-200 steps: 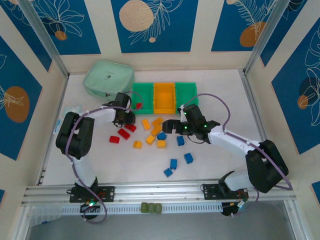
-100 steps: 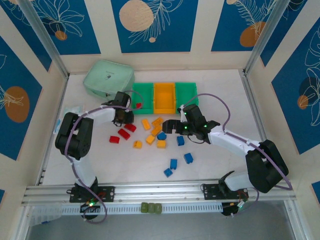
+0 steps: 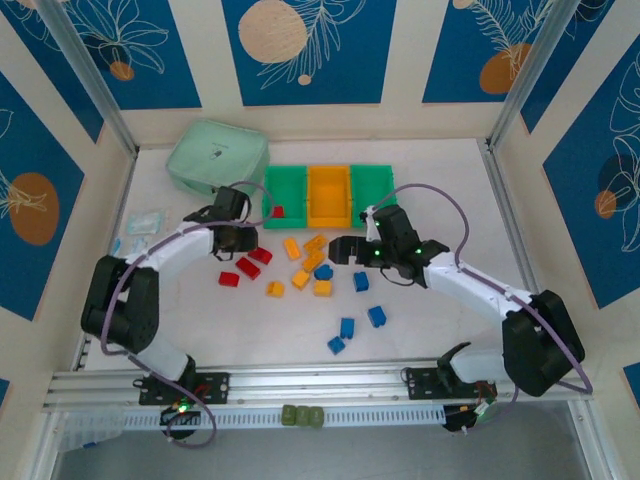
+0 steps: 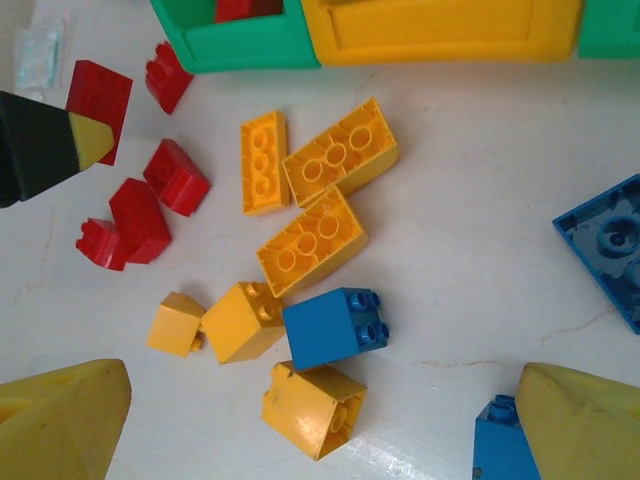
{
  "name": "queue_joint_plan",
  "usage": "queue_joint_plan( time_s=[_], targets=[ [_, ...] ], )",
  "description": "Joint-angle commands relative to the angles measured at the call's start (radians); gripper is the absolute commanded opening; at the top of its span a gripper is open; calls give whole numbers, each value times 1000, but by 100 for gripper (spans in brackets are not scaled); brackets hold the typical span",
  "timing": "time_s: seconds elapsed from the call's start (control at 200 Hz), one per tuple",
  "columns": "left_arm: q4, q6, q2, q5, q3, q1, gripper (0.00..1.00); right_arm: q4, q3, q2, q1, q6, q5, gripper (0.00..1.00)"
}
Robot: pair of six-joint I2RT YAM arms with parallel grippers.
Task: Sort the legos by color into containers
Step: Pick up the lego from the center of the table, then place the lego in the container.
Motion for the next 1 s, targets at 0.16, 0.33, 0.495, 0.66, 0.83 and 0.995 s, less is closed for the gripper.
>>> queue_joint_plan(
  time_s=[0.16, 0.33, 0.495, 0.66, 0.83, 0.995],
  targets=[
    [98, -142, -110, 80, 23, -38, 15, -32, 38, -60, -54, 4, -54, 99],
    [65, -136, 26, 78, 183, -75, 14, -33, 48, -47, -80, 30, -76, 99],
    [61, -129, 176, 60, 324, -110, 14, -24, 52, -33, -82, 24, -60, 99],
    [22, -130, 328, 35, 468, -125, 15, -20, 69, -10, -87, 27, -70, 99],
    [-33, -87, 445, 16, 601, -130, 22, -23, 71, -13, -88, 24, -69, 99],
    [-63, -78, 463, 25, 631, -130, 33, -42, 71, -24, -88, 18, -68, 99]
  ],
)
